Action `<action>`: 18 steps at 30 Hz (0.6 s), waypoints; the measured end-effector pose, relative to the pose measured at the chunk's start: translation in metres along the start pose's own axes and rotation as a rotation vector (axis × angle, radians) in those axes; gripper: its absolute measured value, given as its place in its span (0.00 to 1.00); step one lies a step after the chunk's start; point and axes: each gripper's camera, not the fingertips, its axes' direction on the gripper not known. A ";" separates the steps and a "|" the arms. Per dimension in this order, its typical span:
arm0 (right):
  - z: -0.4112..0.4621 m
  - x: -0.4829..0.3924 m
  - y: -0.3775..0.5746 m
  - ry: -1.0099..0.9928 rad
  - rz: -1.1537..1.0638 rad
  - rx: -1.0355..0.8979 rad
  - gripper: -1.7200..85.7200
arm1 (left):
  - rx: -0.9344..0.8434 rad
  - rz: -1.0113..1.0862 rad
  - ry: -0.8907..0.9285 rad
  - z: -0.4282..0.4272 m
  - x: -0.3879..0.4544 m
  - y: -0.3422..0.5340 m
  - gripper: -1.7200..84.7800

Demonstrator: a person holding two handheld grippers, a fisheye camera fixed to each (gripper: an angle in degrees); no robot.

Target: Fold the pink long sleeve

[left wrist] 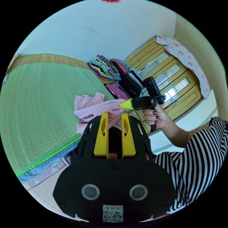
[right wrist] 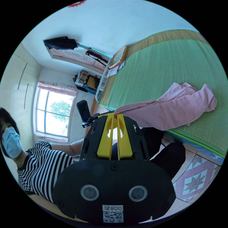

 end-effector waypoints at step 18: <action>-0.006 0.051 0.042 -0.142 0.039 -0.003 0.04 | 0.074 -0.068 0.142 -0.063 -0.018 0.025 0.10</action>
